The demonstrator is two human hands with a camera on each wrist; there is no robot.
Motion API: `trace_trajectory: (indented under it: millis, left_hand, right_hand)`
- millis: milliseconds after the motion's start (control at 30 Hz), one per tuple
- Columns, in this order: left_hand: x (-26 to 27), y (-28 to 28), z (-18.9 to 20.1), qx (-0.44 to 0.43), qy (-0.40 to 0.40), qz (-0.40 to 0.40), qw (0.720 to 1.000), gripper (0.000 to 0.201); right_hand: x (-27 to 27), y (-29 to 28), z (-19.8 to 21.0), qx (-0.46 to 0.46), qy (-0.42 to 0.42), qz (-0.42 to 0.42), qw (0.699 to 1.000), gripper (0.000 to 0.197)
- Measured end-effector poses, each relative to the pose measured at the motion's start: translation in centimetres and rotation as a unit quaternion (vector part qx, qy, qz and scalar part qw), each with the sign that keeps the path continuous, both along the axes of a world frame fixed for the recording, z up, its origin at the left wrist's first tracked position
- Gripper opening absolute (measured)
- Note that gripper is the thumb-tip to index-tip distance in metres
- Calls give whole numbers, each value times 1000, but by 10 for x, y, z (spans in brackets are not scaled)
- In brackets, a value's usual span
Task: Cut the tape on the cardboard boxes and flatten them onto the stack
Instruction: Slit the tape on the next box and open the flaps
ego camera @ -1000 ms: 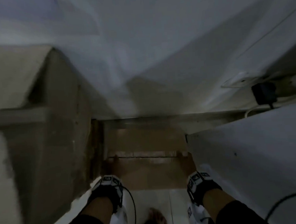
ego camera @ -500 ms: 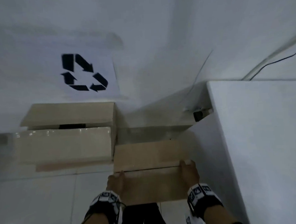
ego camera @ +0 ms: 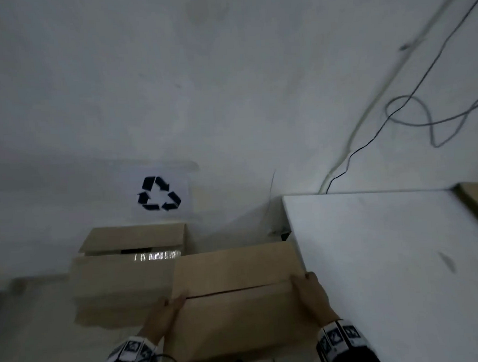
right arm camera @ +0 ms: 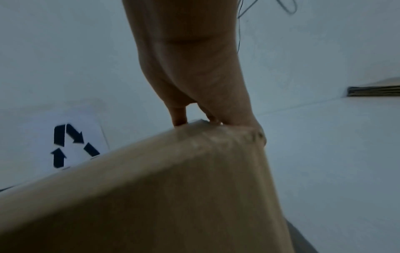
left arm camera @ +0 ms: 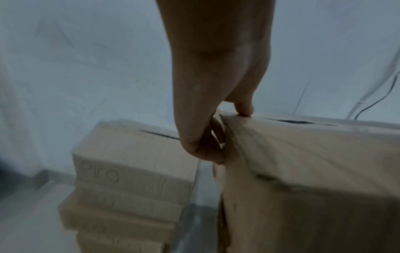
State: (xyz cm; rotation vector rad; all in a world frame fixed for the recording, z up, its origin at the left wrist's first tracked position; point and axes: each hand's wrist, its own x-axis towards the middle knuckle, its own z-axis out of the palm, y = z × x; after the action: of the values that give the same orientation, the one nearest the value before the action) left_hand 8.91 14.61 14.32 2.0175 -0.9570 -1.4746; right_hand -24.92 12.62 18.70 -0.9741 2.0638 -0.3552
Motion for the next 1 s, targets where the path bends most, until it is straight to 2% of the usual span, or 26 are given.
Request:
trace_trajectory:
  millis: [33,100,200,267,367,500,567,633,700,800,867,900,1000]
  left_hand:
    - [0,-2,10,-16,-19,1,1000,48]
    - [-10,-5,41,-66,-19,22,997,48]
    - [-34,-17,76,-136,24,27,990,50]
    - [-53,-27,90,-168,43,5,985,55]
    - [-108,-39,98,-210,74,-33,974,68]
    - [-205,-39,113,-231,37,-84,969,41]
    - [-251,-31,118,-242,-17,-127,962,35]
    - [-294,-21,117,-238,-44,-167,956,38]
    - [-331,-11,110,-238,-45,-199,949,49]
    - [-381,9,101,-224,30,-203,953,68]
    - [-411,23,108,-186,105,-185,959,63]
    - [-422,29,112,-156,150,-175,961,60]
    - [-441,32,122,-91,286,-108,948,63]
  right_hand:
    - [-7,-1,6,-28,-8,-6,1000,55]
    - [-20,-3,25,-84,-21,-8,996,50]
    - [-50,-3,48,-139,-52,-32,988,50]
    - [-71,-3,60,-147,-45,-60,986,51]
    - [-126,12,74,-177,-17,-99,979,47]
    - [-213,44,93,-257,-3,-109,960,43]
    - [-259,62,94,-274,-1,-120,954,43]
    - [-304,82,89,-277,-4,-142,950,47]
    - [-343,102,79,-288,-58,-174,940,44]
    - [-381,133,75,-301,-151,-213,917,37]
    - [-397,152,74,-299,-165,-202,918,35]
    - [-403,160,72,-315,-157,-190,917,43]
    - [-417,176,67,-371,-171,-204,890,90]
